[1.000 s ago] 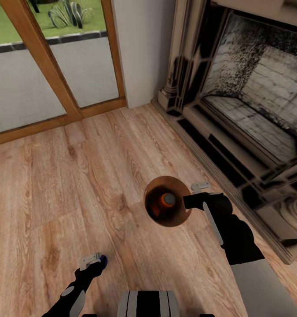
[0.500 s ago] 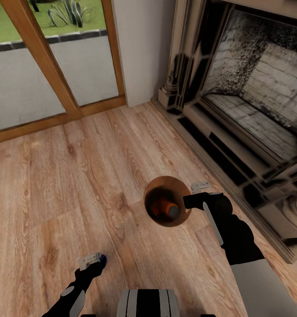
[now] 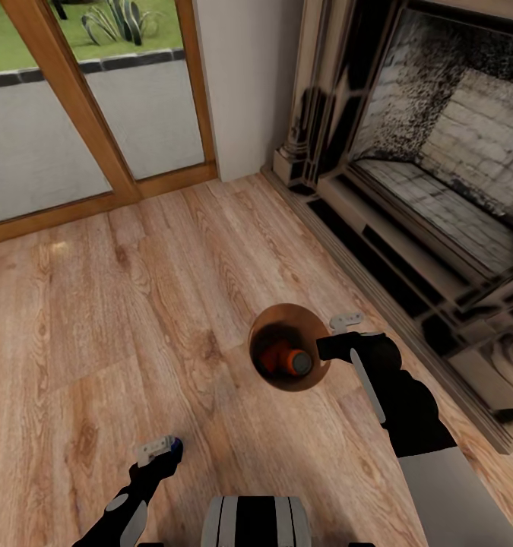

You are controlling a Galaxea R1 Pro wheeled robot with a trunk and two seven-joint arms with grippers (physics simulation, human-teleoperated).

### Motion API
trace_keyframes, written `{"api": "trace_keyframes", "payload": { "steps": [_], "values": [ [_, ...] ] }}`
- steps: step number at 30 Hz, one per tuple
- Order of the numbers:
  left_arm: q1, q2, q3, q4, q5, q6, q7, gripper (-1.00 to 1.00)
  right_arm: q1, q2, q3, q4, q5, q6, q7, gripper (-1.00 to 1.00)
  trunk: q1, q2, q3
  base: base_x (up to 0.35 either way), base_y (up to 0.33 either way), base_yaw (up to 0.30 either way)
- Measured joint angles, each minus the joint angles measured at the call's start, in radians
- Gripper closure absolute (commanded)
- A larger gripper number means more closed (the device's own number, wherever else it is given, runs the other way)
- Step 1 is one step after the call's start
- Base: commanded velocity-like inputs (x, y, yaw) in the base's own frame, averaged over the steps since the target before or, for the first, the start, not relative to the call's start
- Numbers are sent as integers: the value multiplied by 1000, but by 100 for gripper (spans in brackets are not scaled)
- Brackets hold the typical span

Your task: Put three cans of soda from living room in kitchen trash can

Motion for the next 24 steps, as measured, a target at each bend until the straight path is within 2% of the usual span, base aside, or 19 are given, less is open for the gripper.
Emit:
{"api": "trace_keyframes", "payload": {
  "steps": [4,13,14,24],
  "values": [
    [0,0,0,0,0,0,0,-100,0,0,0,0,-3,1,0,100,8,-14,-6,0,0,0],
    [0,-1,0,0,0,0,0,-100,0,0,0,0,-2,0,0,100,8,-14,-6,0,0,0],
    [0,0,0,0,0,0,0,100,0,0,-1,0,0,0,0,100,8,-14,-6,0,0,0],
    [0,-1,-1,0,1,0,-1,100,0,0,-1,0,1,0,0,100,8,-14,-6,0,0,0]
  ]
}}
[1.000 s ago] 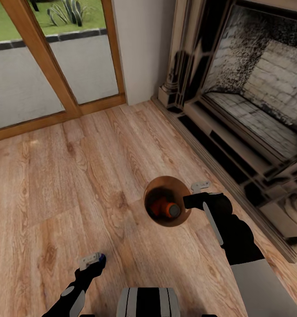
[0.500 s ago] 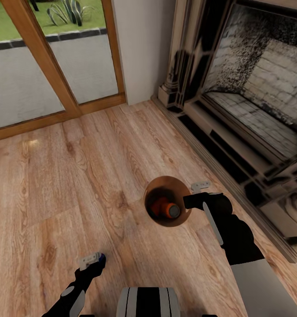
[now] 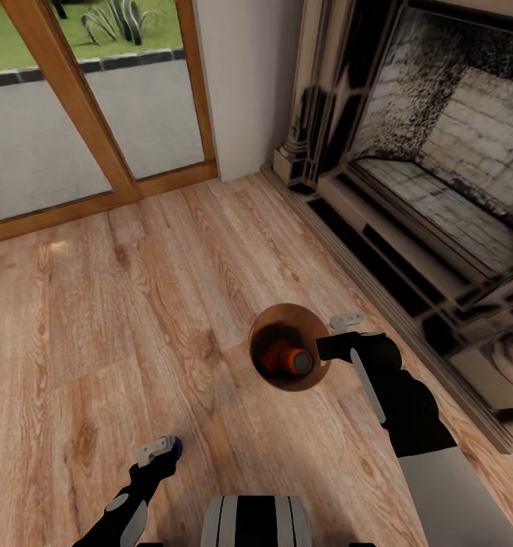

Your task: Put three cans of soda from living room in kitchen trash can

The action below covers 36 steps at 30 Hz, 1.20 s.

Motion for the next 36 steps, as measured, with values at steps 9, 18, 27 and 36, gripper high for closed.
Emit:
{"api": "trace_keyframes", "payload": {
  "steps": [9,18,27,36],
  "values": [
    [0,0,1,0,0,0,0,100,0,0,1,0,-3,0,0,100,-27,49,22,0,0,0],
    [0,0,-1,-1,-1,1,0,100,0,0,0,0,-1,0,0,100,-61,112,50,0,0,0],
    [0,0,-1,-1,-1,3,0,100,0,0,0,1,-2,0,0,100,-96,175,79,0,0,0],
    [0,0,-1,-1,-1,3,-1,100,9,1,1,8,-3,-2,-7,100,-130,238,119,0,0,0]
  ]
}}
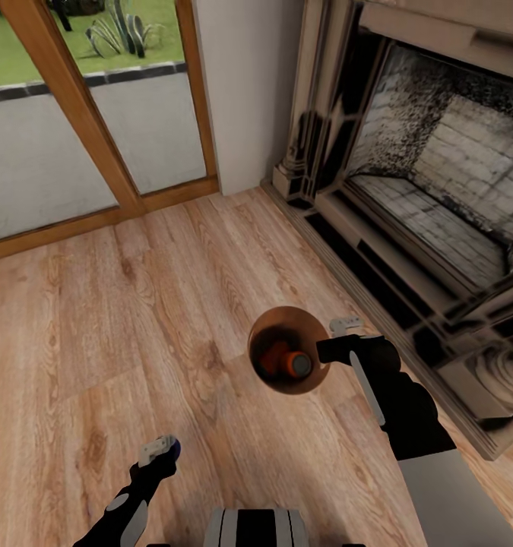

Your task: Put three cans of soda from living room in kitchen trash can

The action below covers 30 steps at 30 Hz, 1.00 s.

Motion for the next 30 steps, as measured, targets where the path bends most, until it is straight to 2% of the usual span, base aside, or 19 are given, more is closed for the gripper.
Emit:
{"api": "trace_keyframes", "payload": {
  "steps": [11,18,30],
  "values": [
    [0,1,1,-26,0,1,-4,100,9,0,1,8,0,-1,0,100,-42,77,52,0,0,0],
    [0,1,1,-27,0,2,-66,100,10,1,1,13,0,-1,0,100,-69,126,85,0,0,0],
    [0,2,2,-28,0,3,-80,100,10,2,1,15,-1,-1,0,100,-115,210,142,0,0,0]
  ]
}}
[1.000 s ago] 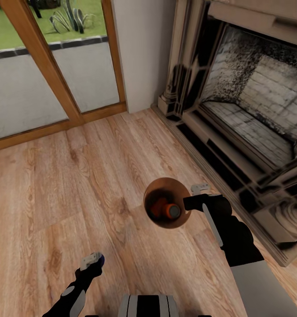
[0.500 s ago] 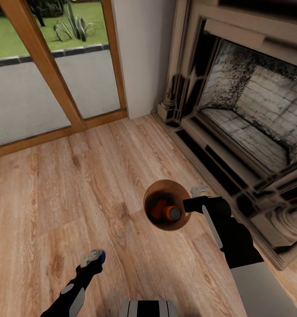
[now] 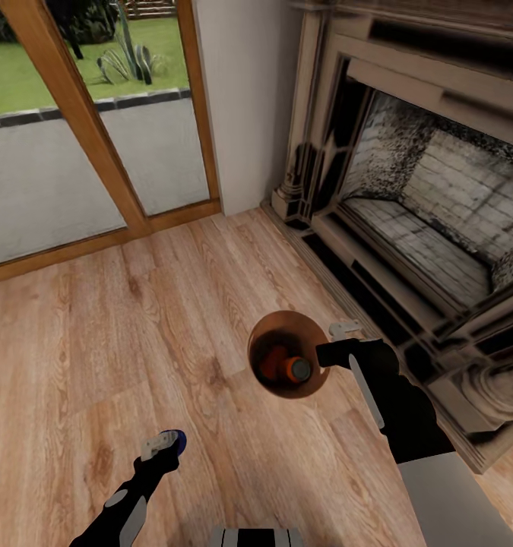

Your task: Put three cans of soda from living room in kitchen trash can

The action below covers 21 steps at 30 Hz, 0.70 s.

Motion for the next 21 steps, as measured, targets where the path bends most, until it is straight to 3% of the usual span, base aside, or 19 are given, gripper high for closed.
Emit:
{"api": "trace_keyframes", "payload": {
  "steps": [21],
  "values": [
    [0,1,0,-2,0,0,-1,100,0,0,0,0,1,0,0,100,-81,147,100,0,0,0]
  ]
}}
